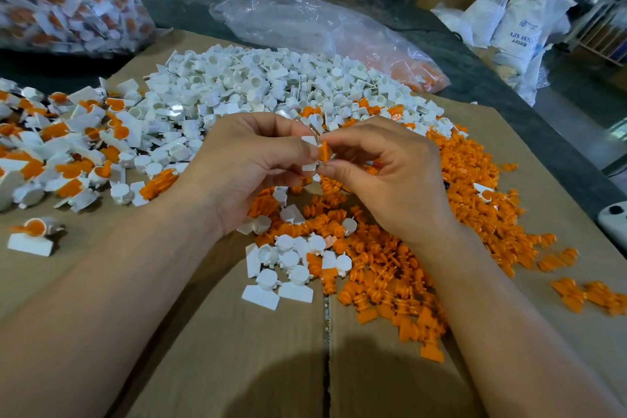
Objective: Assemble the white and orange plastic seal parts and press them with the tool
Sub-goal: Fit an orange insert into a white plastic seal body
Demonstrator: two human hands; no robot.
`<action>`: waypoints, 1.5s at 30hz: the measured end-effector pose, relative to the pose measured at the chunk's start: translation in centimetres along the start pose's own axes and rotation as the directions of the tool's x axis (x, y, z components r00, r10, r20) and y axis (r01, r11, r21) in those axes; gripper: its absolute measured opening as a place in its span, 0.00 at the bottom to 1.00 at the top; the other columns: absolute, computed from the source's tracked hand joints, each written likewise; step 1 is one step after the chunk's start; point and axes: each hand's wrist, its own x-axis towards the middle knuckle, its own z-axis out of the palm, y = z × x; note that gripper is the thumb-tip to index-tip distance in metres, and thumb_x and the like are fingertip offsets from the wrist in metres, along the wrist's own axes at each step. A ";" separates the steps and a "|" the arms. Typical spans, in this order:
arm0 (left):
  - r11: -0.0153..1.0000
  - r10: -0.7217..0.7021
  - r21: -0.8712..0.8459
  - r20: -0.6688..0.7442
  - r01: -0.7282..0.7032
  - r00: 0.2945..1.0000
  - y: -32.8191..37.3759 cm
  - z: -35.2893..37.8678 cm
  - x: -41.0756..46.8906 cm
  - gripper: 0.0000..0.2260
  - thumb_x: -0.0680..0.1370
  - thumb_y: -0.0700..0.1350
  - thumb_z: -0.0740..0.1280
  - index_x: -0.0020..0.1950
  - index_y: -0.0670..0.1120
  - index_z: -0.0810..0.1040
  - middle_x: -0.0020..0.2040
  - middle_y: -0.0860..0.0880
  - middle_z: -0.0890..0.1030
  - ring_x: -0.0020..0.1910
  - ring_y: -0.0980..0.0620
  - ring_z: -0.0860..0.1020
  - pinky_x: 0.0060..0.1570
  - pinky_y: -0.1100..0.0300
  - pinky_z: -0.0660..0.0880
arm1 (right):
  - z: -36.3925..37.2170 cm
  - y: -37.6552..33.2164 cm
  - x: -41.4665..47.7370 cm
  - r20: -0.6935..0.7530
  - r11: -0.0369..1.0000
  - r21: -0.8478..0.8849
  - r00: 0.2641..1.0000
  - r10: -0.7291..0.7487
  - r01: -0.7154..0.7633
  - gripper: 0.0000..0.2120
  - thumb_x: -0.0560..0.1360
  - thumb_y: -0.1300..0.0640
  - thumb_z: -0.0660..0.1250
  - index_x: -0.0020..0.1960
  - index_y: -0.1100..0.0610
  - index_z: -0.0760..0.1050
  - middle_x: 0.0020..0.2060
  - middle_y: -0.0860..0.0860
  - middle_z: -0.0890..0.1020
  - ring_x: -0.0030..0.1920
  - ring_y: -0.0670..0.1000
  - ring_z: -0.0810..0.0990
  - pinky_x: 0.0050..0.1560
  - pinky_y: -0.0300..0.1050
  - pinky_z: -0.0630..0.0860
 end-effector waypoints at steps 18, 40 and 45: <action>0.998 0.028 0.047 0.010 -0.028 1.000 0.2 0.3 -0.2 0.09 0.68 0.29 0.69 0.38 0.43 0.78 0.25 0.50 0.78 0.20 0.58 0.73 0.25 0.67 0.74 | 0.1 0.6 -0.2 -0.040 0.983 -0.087 0.985 -0.165 0.162 0.11 0.66 0.65 0.73 0.48 0.64 0.81 0.38 0.57 0.81 0.40 0.52 0.79 0.40 0.44 0.75; 0.996 0.036 0.086 0.032 -0.039 0.999 0.1 0.2 -0.1 0.05 0.67 0.30 0.70 0.35 0.37 0.76 0.21 0.51 0.75 0.23 0.56 0.77 0.27 0.67 0.74 | 0.0 0.6 0.0 -0.042 0.981 -0.077 0.983 -0.181 0.177 0.10 0.66 0.65 0.73 0.47 0.63 0.81 0.38 0.56 0.81 0.40 0.47 0.77 0.41 0.38 0.74; 0.994 0.078 0.073 -0.003 -0.077 0.997 0.0 0.2 -0.1 0.06 0.67 0.31 0.71 0.35 0.39 0.76 0.23 0.49 0.77 0.25 0.54 0.77 0.27 0.66 0.75 | 0.0 0.5 0.0 -0.043 0.998 -0.003 0.997 -0.059 0.059 0.18 0.65 0.62 0.74 0.54 0.63 0.78 0.41 0.49 0.77 0.41 0.46 0.78 0.44 0.38 0.76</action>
